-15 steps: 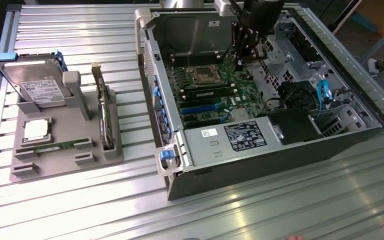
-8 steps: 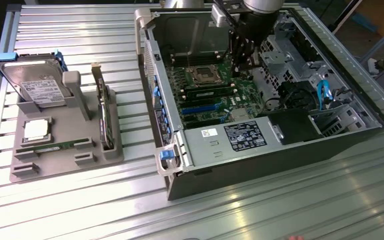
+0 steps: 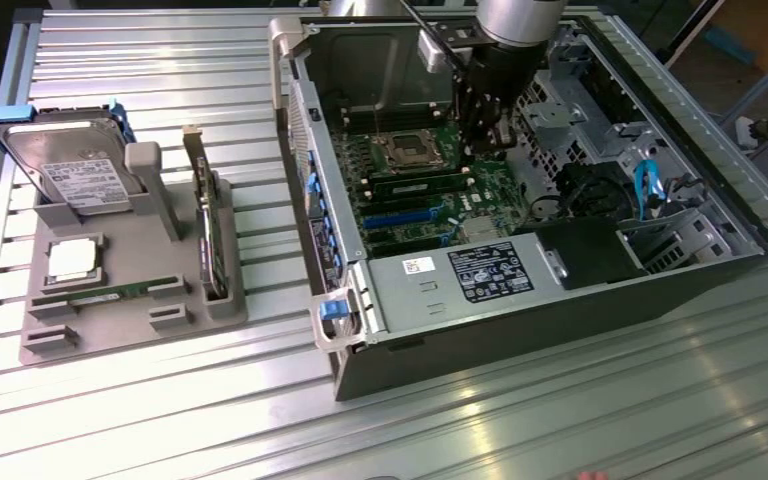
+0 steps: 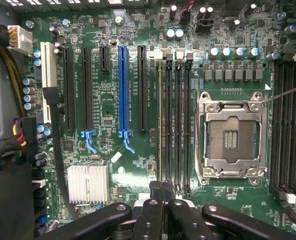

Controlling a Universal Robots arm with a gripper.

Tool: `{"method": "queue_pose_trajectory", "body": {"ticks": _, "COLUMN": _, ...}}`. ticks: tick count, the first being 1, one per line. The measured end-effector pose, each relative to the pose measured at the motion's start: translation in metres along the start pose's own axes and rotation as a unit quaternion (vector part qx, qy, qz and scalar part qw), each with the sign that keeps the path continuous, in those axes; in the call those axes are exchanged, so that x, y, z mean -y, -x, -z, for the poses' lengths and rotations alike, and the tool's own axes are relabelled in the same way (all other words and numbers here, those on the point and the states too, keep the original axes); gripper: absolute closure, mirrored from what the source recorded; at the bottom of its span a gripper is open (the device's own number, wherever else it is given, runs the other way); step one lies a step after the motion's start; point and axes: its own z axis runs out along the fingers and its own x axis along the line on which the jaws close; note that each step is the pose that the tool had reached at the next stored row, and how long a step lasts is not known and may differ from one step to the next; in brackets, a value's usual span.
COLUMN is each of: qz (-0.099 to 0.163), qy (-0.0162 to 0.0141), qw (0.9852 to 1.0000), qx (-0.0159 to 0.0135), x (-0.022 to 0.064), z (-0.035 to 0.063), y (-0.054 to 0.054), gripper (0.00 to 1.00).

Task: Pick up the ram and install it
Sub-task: 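Press down the ram until it locks into place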

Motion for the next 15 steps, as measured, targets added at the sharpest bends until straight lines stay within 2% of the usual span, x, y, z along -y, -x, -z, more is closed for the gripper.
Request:
{"method": "queue_pose_trajectory", "body": {"ticks": 3, "qz": 0.0, "qy": -0.0001, "qw": 1.0, "qx": 0.0001, "x": -0.0003, "z": -0.0065, "y": 0.0004, "gripper": 0.89}}
{"method": "queue_pose_trajectory", "body": {"ticks": 10, "qz": 0.0, "qy": -0.0001, "qw": 1.0, "qx": 0.0001, "x": 0.0001, "z": -0.0067, "y": 0.0004, "gripper": 0.89}}
{"method": "queue_pose_trajectory", "body": {"ticks": 15, "qz": 0.0, "qy": -0.0001, "qw": 1.0, "qx": 0.0001, "x": 0.0054, "z": -0.0069, "y": 0.0004, "gripper": 0.89}}
